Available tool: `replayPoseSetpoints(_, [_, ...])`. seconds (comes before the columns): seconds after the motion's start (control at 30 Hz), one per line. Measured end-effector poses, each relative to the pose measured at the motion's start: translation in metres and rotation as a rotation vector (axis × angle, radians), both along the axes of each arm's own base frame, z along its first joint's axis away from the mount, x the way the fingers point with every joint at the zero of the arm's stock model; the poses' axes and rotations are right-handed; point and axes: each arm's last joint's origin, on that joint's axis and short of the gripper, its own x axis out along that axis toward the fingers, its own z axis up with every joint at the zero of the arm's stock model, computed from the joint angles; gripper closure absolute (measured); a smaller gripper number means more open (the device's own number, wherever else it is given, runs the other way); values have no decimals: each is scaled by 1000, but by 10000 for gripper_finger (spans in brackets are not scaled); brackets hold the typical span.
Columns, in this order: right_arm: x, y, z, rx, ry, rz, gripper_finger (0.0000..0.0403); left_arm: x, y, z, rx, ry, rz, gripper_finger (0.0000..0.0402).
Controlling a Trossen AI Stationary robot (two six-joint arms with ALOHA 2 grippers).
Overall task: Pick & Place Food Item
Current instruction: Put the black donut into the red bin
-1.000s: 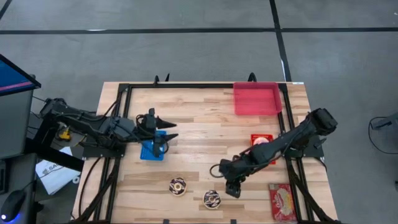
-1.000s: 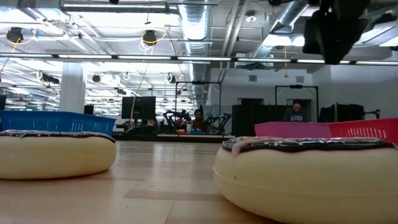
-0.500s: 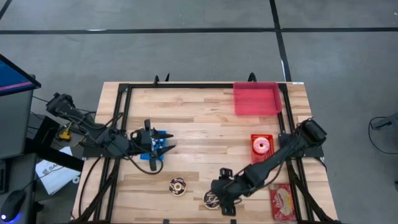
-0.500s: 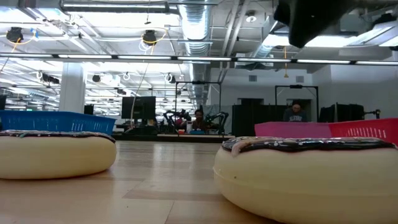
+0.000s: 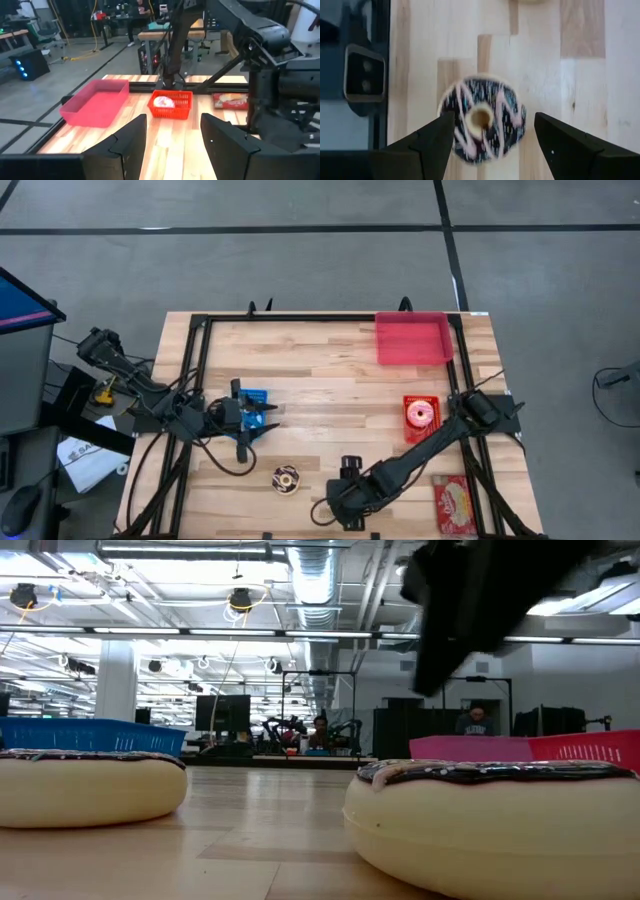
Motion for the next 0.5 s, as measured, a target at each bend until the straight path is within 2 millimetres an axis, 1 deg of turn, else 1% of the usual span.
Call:
replayPoseSetpoints(0.13, [7,0,2,-6,-22,-24,137,0,0,0,18,7,-4,220])
replayPoseSetpoints(0.33, [7,-9,-1,-36,19,-47,137,0,0,0,37,8,-14,220])
replayPoseSetpoints(0.5, [8,-11,-1,-45,21,-34,137,-1,0,1,39,5,-17,220])
